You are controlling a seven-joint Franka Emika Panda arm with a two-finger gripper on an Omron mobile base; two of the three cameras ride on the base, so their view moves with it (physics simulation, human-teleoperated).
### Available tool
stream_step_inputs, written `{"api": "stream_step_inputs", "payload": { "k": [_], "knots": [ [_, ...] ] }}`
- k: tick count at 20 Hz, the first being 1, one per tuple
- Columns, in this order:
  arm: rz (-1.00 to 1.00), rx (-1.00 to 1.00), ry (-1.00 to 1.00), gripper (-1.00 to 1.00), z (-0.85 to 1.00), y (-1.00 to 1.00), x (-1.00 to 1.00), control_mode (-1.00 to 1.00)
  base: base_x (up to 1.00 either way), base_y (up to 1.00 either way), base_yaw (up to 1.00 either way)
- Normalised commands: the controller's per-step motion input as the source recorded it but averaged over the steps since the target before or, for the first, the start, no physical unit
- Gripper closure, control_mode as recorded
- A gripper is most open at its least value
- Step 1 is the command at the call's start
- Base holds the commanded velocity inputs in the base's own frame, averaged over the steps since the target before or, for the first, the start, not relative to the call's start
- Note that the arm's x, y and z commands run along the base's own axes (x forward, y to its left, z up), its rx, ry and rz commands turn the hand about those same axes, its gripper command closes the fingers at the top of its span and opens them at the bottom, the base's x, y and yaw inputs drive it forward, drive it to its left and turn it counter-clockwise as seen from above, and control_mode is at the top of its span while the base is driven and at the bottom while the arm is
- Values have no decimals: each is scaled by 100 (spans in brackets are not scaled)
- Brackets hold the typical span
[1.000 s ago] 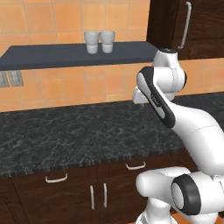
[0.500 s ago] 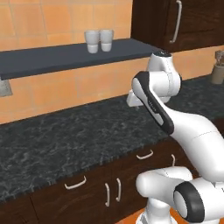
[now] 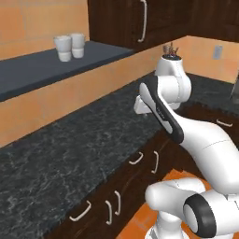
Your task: Take a straw from the drawer in front and place it inside the glass cup on the dining counter.
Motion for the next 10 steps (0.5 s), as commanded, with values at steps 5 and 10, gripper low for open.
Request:
{"api": "stream_step_inputs", "payload": {
  "k": [5,10],
  "knots": [
    [0,0,0,-100,0,0,0,100,0,69,-65],
    [0,0,0,-100,0,0,0,100,-6,70,-62]
  ]
}}
